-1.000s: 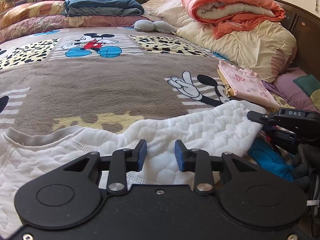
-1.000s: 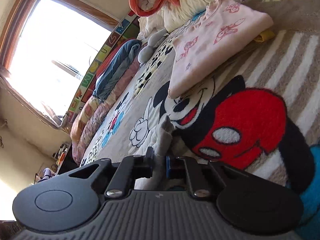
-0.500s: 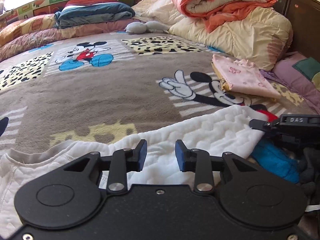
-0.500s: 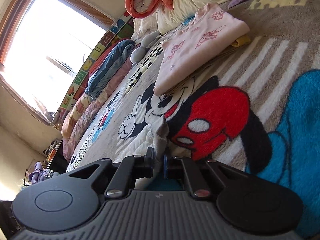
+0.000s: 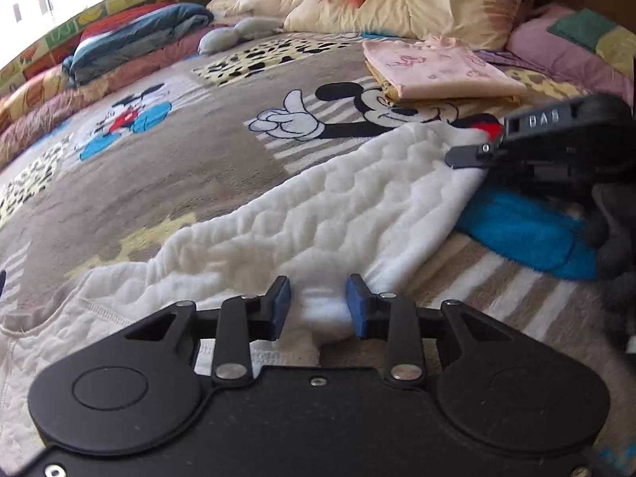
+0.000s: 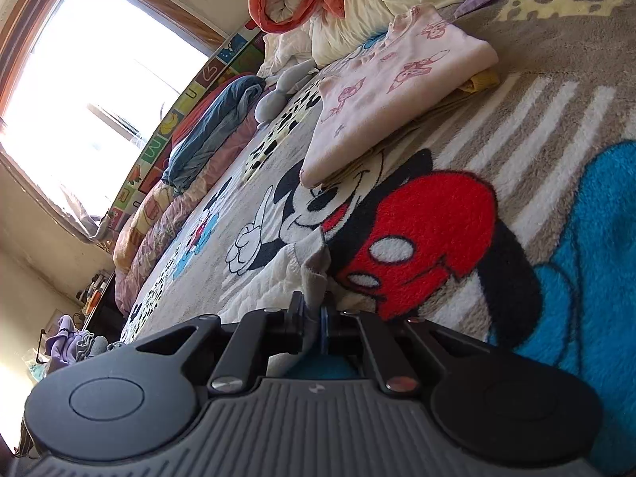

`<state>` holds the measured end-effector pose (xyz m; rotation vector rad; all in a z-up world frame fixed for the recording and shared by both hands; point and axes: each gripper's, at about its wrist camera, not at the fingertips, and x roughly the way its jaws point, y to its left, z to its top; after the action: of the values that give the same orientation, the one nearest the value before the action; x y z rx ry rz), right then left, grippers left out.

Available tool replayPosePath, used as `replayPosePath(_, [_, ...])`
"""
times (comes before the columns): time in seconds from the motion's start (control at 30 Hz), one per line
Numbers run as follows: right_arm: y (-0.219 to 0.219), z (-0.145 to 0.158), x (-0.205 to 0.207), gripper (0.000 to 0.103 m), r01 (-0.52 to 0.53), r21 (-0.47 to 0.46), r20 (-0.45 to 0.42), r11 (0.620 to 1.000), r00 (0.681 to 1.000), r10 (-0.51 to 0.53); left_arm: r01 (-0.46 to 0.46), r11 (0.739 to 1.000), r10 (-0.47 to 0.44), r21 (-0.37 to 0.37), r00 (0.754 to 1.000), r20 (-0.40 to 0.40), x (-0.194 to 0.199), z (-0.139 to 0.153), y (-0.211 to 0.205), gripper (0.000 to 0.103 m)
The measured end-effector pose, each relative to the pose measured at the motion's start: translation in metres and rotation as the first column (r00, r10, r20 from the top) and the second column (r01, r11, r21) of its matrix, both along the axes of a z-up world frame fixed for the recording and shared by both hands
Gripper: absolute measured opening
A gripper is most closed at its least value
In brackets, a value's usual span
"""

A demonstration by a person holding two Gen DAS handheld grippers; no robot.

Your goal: Fold clothes

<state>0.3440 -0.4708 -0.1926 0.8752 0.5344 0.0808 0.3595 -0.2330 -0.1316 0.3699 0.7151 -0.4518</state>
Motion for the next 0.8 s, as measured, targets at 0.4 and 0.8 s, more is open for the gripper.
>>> replayPosePath(0.4, [-0.003,-0.004,0.000,0.006,-0.003,0.029,0.005,1.000,1.000,0.003,-0.208,0.962,0.182,-0.178,0.972,-0.149,0.071,0.002,0.047,0.032])
replayPosePath(0.8, [-0.003,-0.004,0.002,0.006,-0.005,0.028,0.003,1.000,1.000,0.005,-0.081,0.997,0.081,0.012,0.997,-0.007,0.011,0.001,0.000,0.032])
